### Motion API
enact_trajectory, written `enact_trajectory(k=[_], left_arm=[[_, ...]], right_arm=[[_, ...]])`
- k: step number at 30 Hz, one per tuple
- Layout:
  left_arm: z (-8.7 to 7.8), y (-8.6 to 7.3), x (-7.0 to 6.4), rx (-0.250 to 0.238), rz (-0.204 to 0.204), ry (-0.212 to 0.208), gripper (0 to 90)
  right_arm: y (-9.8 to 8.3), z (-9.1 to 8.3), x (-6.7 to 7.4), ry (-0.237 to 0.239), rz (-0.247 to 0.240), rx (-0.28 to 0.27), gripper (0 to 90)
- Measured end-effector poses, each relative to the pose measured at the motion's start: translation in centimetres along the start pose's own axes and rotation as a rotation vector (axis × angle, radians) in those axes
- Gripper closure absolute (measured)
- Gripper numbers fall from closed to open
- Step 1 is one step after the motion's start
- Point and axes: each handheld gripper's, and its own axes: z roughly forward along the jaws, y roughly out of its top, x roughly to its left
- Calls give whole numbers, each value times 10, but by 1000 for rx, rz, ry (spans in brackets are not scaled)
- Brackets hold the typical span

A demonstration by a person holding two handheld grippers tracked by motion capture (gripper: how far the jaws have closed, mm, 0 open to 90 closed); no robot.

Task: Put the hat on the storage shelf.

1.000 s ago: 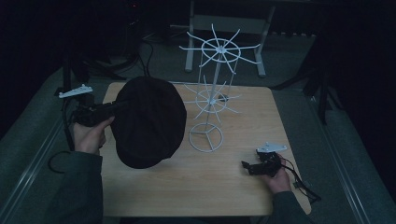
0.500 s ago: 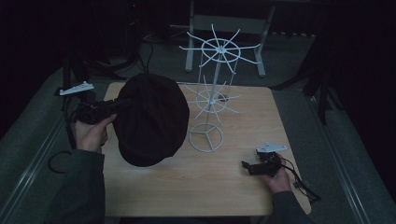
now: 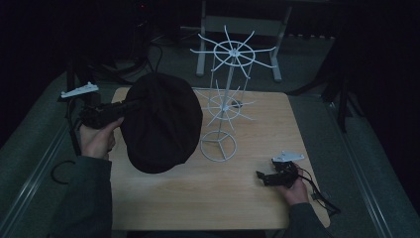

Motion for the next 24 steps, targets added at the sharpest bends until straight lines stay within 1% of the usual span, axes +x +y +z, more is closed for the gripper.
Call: enact_trajectory(k=[7,15,24], left_arm=[[0,3,-3,-7,7,-6,762],[-2,5,-6,-23,10,-28,762],[-6,10,-13,-46,25,-50,761]], right_arm=[[0,0,0,0,0,0,123],[0,0,0,0,1,0,122],[0,0,0,0,1,0,123]])
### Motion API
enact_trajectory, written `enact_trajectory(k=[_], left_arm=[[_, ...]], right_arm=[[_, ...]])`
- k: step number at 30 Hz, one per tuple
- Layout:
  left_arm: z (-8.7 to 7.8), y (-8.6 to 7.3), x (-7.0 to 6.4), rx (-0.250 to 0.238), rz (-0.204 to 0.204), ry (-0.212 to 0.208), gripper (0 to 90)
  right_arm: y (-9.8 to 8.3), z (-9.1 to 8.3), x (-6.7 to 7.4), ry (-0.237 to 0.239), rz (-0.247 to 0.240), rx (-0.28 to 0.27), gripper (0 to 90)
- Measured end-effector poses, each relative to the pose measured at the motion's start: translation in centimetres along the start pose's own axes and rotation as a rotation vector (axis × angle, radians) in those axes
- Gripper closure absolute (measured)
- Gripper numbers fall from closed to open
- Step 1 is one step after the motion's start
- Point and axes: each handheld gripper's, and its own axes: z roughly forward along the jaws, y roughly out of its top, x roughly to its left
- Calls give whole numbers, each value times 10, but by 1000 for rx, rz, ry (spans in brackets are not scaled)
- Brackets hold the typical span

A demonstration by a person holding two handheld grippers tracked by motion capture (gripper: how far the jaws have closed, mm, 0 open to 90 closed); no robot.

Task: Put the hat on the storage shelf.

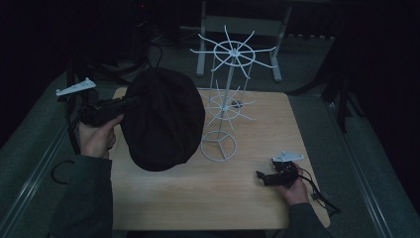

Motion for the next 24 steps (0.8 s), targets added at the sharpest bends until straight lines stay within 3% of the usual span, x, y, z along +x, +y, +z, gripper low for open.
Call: enact_trajectory(k=[24], left_arm=[[-4,8,-11,-23,21,-38,762]], right_arm=[[0,0,0,0,0,0,122]])
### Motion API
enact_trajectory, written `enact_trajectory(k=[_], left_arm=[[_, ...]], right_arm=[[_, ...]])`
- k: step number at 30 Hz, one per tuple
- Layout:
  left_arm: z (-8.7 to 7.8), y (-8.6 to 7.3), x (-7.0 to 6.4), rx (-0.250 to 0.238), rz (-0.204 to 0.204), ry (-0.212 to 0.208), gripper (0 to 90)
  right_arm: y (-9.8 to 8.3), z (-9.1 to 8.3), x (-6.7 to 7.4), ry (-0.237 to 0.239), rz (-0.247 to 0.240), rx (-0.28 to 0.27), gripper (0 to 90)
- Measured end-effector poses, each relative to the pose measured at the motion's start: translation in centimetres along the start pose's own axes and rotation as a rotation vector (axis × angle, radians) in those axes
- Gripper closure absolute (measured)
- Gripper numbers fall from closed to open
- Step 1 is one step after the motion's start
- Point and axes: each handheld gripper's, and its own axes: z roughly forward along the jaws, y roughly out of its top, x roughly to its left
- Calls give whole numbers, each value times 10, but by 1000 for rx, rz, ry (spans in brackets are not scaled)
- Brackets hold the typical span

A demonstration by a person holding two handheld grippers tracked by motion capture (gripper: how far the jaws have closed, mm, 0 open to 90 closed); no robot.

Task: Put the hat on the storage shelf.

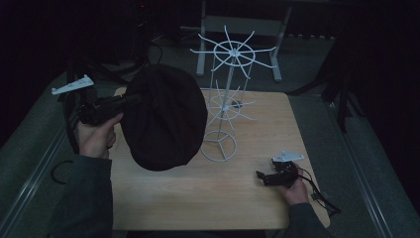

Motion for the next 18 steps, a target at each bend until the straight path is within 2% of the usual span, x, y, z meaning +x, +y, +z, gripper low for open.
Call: enact_trajectory(k=[18], left_arm=[[-2,5,-4,-32,-18,-29,763]], right_arm=[[0,0,0,0,0,0,123]])
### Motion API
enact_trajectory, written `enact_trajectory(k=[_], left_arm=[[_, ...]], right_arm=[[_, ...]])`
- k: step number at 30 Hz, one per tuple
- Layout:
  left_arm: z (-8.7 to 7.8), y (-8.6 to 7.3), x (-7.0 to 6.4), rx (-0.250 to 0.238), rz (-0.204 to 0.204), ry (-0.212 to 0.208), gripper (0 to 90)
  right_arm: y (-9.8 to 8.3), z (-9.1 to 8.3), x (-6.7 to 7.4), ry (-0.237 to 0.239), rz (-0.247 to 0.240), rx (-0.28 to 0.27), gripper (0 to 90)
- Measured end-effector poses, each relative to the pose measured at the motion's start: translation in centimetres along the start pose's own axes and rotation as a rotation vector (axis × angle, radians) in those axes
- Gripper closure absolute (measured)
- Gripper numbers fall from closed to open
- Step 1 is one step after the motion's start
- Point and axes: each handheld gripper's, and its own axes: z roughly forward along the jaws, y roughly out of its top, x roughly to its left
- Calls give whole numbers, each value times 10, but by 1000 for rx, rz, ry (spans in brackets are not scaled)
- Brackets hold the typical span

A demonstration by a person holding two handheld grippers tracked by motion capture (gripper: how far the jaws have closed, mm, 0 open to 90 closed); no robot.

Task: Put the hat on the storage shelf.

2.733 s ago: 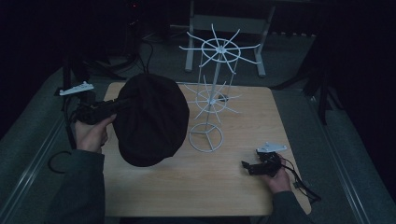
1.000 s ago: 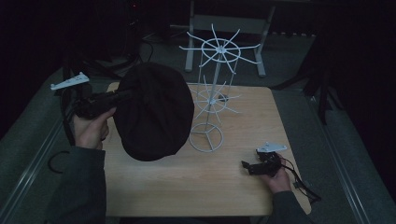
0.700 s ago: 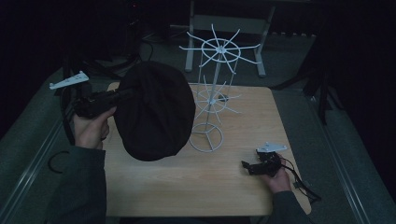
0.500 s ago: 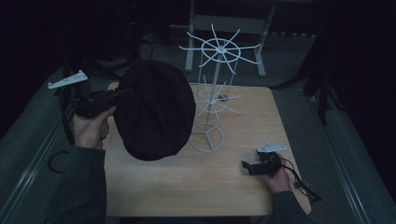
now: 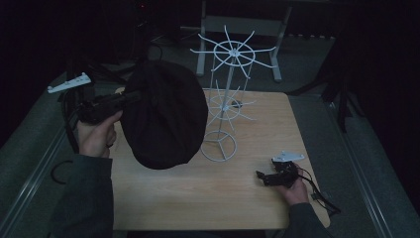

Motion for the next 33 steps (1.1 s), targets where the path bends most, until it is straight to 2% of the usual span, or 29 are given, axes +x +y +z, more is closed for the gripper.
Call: enact_trajectory(k=[8,33], left_arm=[[0,2,0,-18,-19,-16,764],[7,8,-6,-31,-22,-58,763]], right_arm=[[0,0,0,0,0,0,123],[0,0,0,0,0,0,123]])
